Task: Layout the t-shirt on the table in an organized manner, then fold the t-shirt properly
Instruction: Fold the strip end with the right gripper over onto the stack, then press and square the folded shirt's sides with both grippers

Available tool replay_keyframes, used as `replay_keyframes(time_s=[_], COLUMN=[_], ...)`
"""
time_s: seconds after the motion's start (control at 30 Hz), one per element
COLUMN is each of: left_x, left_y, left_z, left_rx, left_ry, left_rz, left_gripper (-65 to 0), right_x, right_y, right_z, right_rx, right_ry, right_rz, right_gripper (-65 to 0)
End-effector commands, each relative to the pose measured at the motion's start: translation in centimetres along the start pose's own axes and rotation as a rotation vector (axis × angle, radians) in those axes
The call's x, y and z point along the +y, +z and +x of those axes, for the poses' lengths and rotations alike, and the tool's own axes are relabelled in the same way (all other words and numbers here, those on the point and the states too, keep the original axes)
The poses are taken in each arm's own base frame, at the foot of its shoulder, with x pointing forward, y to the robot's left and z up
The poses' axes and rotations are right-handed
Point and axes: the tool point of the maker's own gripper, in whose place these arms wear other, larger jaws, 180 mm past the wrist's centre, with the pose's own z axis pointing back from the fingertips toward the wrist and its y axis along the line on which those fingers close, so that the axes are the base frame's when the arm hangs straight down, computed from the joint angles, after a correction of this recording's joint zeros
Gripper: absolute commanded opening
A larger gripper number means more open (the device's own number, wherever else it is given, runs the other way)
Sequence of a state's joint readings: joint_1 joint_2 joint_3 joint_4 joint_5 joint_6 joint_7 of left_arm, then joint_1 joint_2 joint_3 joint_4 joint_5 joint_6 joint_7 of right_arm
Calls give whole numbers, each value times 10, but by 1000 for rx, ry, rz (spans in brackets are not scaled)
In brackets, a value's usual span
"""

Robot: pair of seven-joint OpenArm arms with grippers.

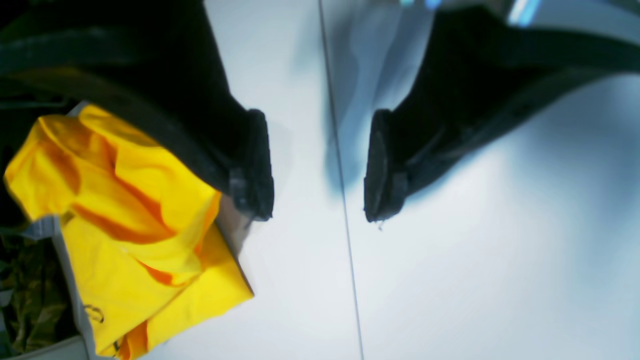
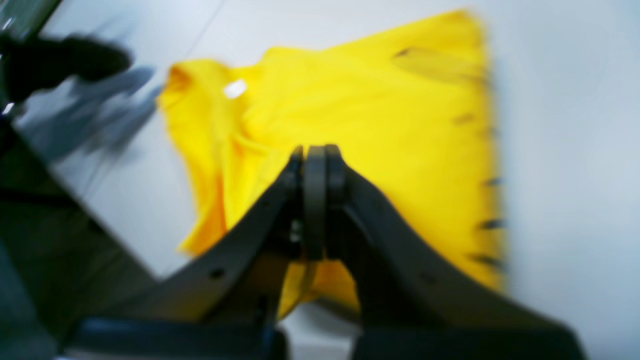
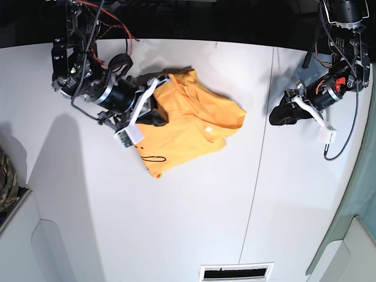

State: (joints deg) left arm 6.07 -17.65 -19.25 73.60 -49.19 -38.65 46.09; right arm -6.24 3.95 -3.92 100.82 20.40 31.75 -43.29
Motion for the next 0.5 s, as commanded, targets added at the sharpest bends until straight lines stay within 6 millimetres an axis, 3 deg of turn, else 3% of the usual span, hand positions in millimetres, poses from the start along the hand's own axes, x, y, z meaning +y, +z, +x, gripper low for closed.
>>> replay_keyframes(time_s=[0.0,0.17,0.27,0.37,0.47], left_x=[-5,-1,1,-6,-32], left_y=[4,10,18,25,31], left_z=[19,26,37,53,72], left_rx=[-51,-65,-83,-101,-120], left_ry=[-30,-34,-49,-113,-192], left_rz=[-26,-26,-27,-29,-74], left_gripper=[-322,-322,-322,-343,-459], right_x=[17,85,110,109,88], right_y=[-1,-12,-14,-14,-14], right_z=[10,-12,-11,10,44], right_rx=[-42,13,7,-72,-183], right_ry=[3,46,75,84,97], right_rz=[55,237,297,277,200], right_gripper=[-650,-650,-650,-650,-650])
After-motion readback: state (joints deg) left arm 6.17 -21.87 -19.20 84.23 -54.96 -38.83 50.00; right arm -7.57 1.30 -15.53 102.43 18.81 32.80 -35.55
